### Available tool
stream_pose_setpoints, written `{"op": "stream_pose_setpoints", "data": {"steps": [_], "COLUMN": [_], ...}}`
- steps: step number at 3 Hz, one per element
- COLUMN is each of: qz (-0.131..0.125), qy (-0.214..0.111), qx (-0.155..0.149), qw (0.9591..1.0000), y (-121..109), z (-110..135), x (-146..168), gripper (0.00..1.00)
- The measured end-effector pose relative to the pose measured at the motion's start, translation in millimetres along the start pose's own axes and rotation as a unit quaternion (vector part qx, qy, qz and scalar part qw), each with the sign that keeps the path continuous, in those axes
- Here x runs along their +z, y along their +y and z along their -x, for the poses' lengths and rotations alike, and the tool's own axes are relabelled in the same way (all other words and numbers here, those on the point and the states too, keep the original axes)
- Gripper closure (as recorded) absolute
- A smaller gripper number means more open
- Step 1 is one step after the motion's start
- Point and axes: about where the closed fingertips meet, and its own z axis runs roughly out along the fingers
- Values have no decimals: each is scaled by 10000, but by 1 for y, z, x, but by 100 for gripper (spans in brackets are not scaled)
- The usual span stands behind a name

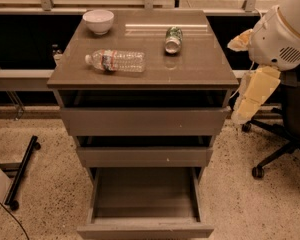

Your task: Place water bottle into bottom drawer

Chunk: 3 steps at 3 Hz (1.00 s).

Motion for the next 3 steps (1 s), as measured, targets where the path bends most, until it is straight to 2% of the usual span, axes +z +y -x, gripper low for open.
{"op": "stream_pose_setpoints", "data": {"steps": [1,3], "qz": [0,-96], "qy": [0,-752], "qx": [0,178], "qw": [10000,9970], "y": [0,-27], "z": [0,25], "x": [0,38], "gripper": [0,0]}}
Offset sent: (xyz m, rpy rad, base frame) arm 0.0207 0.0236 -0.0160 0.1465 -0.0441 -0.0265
